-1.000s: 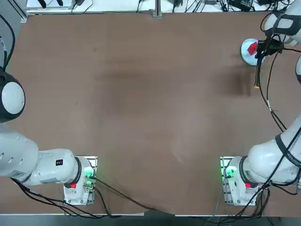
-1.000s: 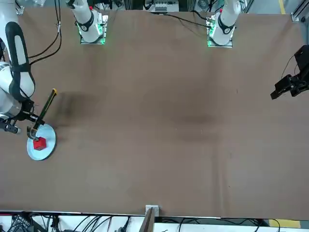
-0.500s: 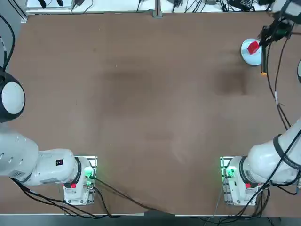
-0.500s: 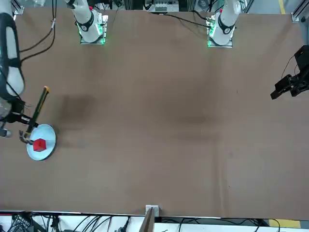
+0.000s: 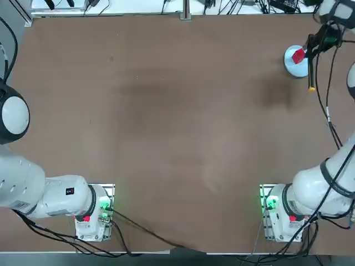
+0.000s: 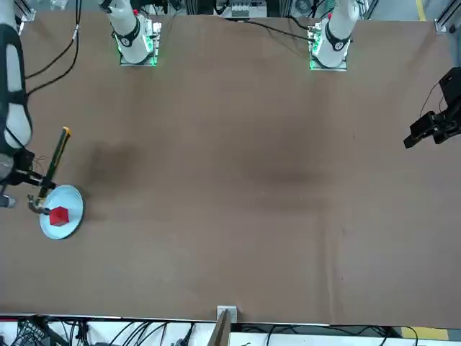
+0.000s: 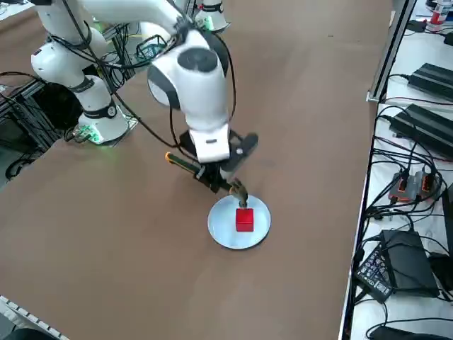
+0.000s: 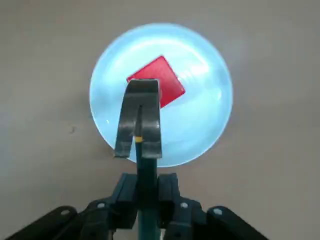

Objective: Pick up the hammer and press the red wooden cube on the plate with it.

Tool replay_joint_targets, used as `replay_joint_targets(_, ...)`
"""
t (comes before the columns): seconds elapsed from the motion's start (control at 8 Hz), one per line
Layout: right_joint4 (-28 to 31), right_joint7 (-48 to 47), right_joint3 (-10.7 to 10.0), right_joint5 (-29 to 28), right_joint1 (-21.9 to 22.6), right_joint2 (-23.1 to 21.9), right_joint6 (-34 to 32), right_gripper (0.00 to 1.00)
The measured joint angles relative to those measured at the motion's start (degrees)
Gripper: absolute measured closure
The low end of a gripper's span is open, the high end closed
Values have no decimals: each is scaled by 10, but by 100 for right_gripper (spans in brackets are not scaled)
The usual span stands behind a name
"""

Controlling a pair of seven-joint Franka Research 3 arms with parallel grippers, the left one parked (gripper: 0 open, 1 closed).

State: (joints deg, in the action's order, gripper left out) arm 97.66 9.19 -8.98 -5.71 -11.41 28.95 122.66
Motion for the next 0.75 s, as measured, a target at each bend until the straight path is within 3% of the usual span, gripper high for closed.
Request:
replay_joint_targets(0.25,-3,6,0,-28,0,29,12,79)
replay_joint_targets(0.5,-18,10,0,-31,0,26,11,79)
replay_joint_targets(0.75,-52,13,0,-16,2,7,-32,79)
